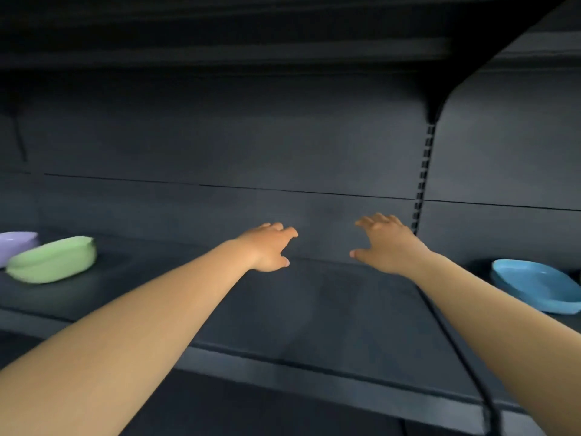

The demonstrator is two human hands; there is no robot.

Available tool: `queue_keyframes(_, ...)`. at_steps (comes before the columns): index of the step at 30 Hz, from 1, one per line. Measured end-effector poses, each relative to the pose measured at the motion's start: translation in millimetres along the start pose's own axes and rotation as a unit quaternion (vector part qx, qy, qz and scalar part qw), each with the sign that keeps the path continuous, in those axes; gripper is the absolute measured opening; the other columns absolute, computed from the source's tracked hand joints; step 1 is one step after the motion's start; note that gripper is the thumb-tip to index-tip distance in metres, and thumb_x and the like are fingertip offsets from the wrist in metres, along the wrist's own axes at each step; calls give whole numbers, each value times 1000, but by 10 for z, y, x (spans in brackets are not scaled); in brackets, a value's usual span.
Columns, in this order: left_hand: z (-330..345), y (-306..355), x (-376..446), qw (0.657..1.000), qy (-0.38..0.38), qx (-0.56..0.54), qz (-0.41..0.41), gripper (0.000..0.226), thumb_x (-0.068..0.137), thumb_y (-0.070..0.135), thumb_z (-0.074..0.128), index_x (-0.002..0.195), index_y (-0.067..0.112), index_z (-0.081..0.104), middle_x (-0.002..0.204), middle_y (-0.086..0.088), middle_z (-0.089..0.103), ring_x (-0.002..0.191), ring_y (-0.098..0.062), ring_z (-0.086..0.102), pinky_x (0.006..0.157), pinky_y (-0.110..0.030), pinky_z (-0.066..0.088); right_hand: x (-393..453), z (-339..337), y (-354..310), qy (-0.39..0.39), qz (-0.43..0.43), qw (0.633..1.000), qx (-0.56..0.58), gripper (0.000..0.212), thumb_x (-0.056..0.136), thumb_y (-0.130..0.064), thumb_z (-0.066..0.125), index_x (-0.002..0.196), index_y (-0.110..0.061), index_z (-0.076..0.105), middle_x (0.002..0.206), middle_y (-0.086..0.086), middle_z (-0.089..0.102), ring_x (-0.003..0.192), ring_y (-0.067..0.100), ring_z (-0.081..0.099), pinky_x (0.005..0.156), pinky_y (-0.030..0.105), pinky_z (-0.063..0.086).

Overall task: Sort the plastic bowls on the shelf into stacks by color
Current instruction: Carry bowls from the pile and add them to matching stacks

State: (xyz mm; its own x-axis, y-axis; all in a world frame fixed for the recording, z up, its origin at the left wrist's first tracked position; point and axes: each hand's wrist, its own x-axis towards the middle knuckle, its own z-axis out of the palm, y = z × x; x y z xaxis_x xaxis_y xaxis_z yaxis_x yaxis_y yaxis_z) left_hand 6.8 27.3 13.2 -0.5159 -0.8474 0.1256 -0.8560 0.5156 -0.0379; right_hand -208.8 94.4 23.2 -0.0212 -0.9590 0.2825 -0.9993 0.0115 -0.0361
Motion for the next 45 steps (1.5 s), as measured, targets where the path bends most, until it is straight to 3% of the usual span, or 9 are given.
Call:
queue_keyframes(13,26,-2654,-1473,992,9,-23,-126,58,94,33,50,146,25,25,144,-3,35,135,-23,33,106,-37,36,325,402,-2829,-20,-101,994,28,66,91,-45,55,146,-20,28,146,5,36,136,27,30,107,41,35)
queue_keyframes(18,139,-3489,-1594,984,9,-47,-170,57,93,39,49,144,26,26,143,-3,35,132,-25,34,106,-37,34,714,608,-3520,-28,-120,992,29,65,91,-46,53,146,-20,28,145,5,36,135,26,30,108,42,34)
queue_keyframes(23,202,-4248,-1530,978,36,-73,-190,58,94,40,49,146,25,25,145,-3,33,135,-23,33,107,-36,34,1224,923,-4239,-38,-124,984,118,63,91,-45,54,144,-20,31,145,6,37,136,26,30,108,42,35)
queue_keyframes(27,280,-4785,-1354,978,12,-93,-188,59,95,39,48,147,25,24,146,-3,32,135,-21,33,106,-33,34,1602,1208,-4736,-61,-120,974,179,61,92,-46,53,143,-19,33,146,5,38,136,24,31,109,38,34)
queue_keyframes(31,456,-5155,-1158,972,-1,-141,-188,59,94,40,49,146,26,25,149,-1,30,134,-19,35,104,-29,33,1881,1456,-5043,-99,-56,944,311,57,91,-46,53,141,-23,37,146,2,39,135,20,36,103,31,34)
queue_keyframes(35,690,-5345,-1027,938,-15,-281,-204,61,92,41,52,146,28,25,152,0,29,135,-19,36,109,-31,32,1920,1678,-5281,-119,15,887,445,59,92,-41,54,144,-22,34,143,-1,43,129,15,43,103,28,35)
queue_keyframes(38,842,-5392,-970,923,-19,-327,-202,60,92,41,53,145,29,28,150,4,33,132,-18,38,104,-28,34,1919,1770,-5400,-126,30,875,467,50,96,-32,50,142,-21,35,132,-4,50,108,8,45,92,21,34)
queue_keyframes(41,903,-5416,-967,915,-6,-357,-188,61,93,35,54,147,28,26,150,4,33,134,-17,35,100,-24,32,1946,1836,-5452,-136,47,871,469,55,96,-29,49,147,-22,28,139,-4,45,114,9,45,95,21,33)
queue_keyframes(45,990,-5512,-958,872,3,-445,-202,66,90,21,59,147,27,27,143,4,40,129,-17,41,101,-25,33,1942,1916,-5503,-139,79,855,494,55,95,-18,49,146,-22,30,135,-5,48,117,11,47,99,22,35)
